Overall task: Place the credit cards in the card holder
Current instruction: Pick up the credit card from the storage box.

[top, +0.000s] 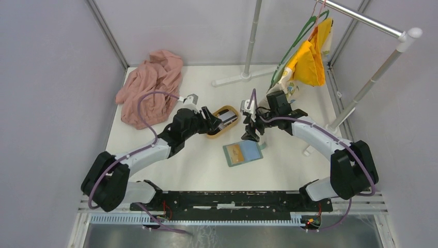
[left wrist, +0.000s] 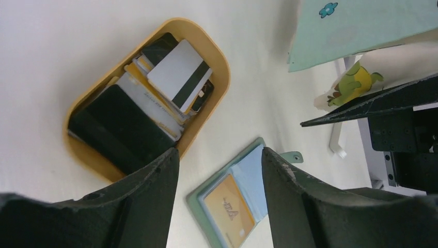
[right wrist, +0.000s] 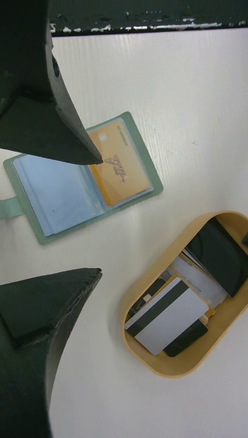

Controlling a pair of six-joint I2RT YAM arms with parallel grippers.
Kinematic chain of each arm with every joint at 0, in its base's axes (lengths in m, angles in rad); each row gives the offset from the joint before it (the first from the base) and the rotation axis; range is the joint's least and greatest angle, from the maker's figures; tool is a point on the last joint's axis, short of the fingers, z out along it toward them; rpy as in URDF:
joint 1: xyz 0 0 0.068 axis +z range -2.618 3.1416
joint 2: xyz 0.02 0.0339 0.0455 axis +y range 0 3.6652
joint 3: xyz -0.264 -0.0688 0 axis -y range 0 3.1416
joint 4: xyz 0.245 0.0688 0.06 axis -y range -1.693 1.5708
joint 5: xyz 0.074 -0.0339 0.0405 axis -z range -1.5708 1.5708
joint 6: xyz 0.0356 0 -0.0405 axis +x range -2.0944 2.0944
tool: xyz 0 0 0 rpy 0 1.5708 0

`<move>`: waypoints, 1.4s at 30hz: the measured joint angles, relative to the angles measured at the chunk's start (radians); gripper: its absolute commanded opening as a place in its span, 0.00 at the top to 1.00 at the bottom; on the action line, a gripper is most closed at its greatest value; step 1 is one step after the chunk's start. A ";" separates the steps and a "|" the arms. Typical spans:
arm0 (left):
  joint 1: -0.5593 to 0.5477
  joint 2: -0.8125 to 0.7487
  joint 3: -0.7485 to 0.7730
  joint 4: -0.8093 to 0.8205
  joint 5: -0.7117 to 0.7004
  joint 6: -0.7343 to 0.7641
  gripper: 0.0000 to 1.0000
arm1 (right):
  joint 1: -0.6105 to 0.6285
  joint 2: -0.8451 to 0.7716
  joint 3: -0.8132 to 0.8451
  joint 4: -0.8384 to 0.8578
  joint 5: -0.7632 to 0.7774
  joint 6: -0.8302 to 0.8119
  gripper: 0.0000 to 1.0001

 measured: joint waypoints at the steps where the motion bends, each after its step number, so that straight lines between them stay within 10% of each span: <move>1: 0.004 0.036 0.023 0.005 0.022 -0.005 0.37 | -0.012 0.000 -0.002 0.002 -0.017 0.005 0.22; 42: 0.142 0.428 0.333 -0.116 0.205 -0.009 0.48 | -0.029 0.027 -0.002 -0.007 -0.123 0.014 0.23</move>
